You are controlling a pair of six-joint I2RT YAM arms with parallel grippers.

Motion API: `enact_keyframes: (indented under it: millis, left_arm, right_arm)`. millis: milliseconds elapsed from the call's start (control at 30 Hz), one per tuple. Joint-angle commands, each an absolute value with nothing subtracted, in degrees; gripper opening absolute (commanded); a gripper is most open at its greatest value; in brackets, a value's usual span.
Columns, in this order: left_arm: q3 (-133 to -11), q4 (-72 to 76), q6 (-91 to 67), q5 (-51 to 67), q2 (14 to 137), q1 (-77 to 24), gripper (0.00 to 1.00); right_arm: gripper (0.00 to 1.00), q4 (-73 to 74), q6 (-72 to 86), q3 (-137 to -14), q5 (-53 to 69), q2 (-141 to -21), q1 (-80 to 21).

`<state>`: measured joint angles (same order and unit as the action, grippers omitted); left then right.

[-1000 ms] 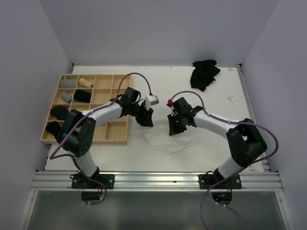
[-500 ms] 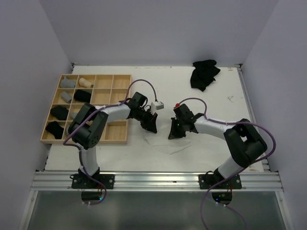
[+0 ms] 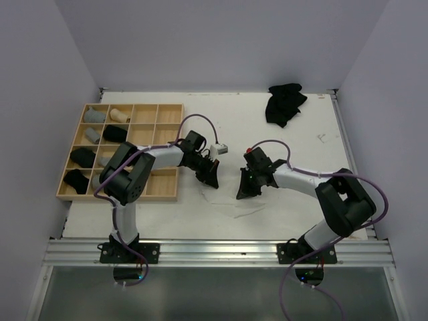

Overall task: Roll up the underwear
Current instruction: Fold the underwear

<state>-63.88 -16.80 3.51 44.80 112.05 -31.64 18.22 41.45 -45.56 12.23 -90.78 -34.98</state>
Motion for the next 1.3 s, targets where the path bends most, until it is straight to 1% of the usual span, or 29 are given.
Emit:
enact_keyframes:
  millis: [0, 100, 300, 433, 533, 567, 633, 667, 700, 767, 867, 900, 1000, 1133, 1267]
  left_arm:
    - [-64.25, -15.91, 2.99, 41.31, 114.25, -31.73, 0.01]
    - [-64.34, -16.26, 2.99, 40.78, 114.43, -31.73, 0.00]
    - [-64.16, -16.79, 3.60, 41.66, 114.17, -31.73, 0.00]
    - [-62.93, -16.17, 3.96, 42.89, 113.20, -31.73, 0.00]
    - [-61.62, -14.69, 4.83, 44.55, 110.31, -31.73, 0.05]
    - [-61.09, -14.07, 5.18, 46.39, 107.87, -31.73, 0.06]
    - [-58.55, -11.27, 5.89, 47.46, 104.52, -31.64, 0.11]
    - [-57.49, -9.95, 6.24, 47.81, 100.67, -31.64, 0.17]
    - [-56.35, -8.89, 6.76, 47.55, 98.81, -31.73, 0.20]
    - [-53.88, -7.38, 9.39, 44.93, 94.33, -32.17, 0.23]
    - [-51.86, -7.30, 14.93, 40.71, 91.33, -35.32, 0.27]
    - [-51.25, -6.86, 17.03, 38.69, 89.84, -37.16, 0.28]
    - [-49.40, -5.36, 20.55, 33.59, 88.33, -41.55, 0.28]
    - [-46.24, -0.98, 23.02, 29.01, 87.28, -45.70, 0.27]
    - [-41.49, 8.25, 25.05, 23.84, 85.43, -48.77, 0.27]
  right_arm:
    - [0.00, 23.81, 39.29, -44.91, 13.97, -86.49, -35.25]
    - [0.00, 25.49, 38.41, -44.56, 14.94, -85.08, -35.16]
    - [0.00, 27.24, 34.99, -43.33, 20.74, -84.64, -35.77]
    - [0.00, 28.47, 34.45, -43.41, 20.31, -82.27, -35.77]
    - [0.00, 26.46, 37.17, -43.33, 15.66, -77.27, -35.77]
    - [0.01, 25.06, 38.66, -43.77, 12.34, -75.95, -35.51]
    - [0.02, 23.47, 40.42, -44.38, 9.42, -73.06, -34.98]
    - [0.04, 20.60, 42.17, -44.56, 7.66, -72.52, -34.72]
    - [0.05, 19.26, 42.88, -44.65, 7.04, -72.34, -34.54]
    - [0.06, 18.28, 43.50, -46.39, 5.89, -75.22, -34.28]
    - [0.00, 18.99, 43.16, -49.21, 7.02, -82.14, -34.28]
    - [0.00, 18.64, 43.33, -49.48, 7.55, -83.31, -34.19]
    - [0.00, 16.96, 43.42, -49.66, 6.33, -86.56, -34.02]
    - [0.00, 13.63, 43.42, -48.69, 7.82, -89.73, -32.61]
    - [0.00, 10.47, 43.59, -48.34, 11.50, -93.68, -31.64]
